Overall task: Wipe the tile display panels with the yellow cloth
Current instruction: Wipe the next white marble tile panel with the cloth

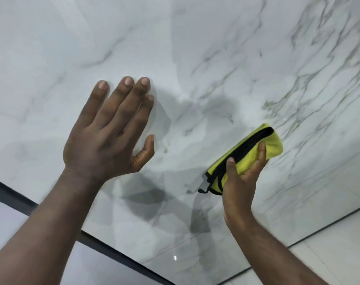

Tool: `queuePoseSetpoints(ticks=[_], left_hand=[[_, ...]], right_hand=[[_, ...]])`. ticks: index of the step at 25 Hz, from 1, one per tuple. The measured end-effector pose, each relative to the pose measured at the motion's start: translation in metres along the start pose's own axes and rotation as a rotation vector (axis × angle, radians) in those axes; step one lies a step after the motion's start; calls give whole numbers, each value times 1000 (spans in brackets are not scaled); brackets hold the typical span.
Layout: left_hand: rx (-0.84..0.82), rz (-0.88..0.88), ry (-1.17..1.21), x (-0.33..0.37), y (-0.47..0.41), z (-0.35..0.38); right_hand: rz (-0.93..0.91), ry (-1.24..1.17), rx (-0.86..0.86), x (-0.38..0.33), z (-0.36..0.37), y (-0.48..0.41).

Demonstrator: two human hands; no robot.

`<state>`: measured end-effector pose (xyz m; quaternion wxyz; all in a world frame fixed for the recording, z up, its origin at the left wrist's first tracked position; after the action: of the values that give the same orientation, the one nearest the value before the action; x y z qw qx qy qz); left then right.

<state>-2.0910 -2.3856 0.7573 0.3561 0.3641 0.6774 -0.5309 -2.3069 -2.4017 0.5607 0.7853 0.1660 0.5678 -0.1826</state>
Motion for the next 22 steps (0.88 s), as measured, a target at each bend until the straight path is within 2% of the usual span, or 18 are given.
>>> queuePoseSetpoints(ticks=[3,6,7,10,11,13,14,17,18,21,22], left_hand=[[7,15,-10,0,0,-2],[2,14,-3,2,0,0],[-3,14,-5,2,1,1],[-6,9,21,1,0,3],[-10,4,26,0,1,1],[-20,19,67,-1,2,-2],[-18,14,91,-3,4,-5],[-10,-114,69,-21,27,-22],[-9,-159,52,-31,40,-29],[0,-243,33,-55,81,-47],[8,-256,37,-62,92,-52]], right_hand=[[-184,126,-34,-11,-3,4],[-9,35,7,-13,-7,4],[-29,23,-7,-19,-3,8],[-354,181,-95,-35,13,18],[-358,159,-48,-34,19,15],[-154,-9,71,-38,35,12],[-123,-34,99,-46,46,20],[-569,244,10,-71,73,37],[-652,293,49,-82,79,34],[-370,103,201,-120,100,27],[-442,164,183,-130,112,44]])
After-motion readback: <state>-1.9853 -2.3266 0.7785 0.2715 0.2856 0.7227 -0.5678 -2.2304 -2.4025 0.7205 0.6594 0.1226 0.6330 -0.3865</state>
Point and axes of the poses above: each hand's wrist, its own y-axis away from the middle knuckle, its own z-axis out of the palm, x = y × z, the point moved 2 cm from there along -y, towards the middle knuckle, and after that the axes turned 12 degrees about z, right-handed, at the moved point
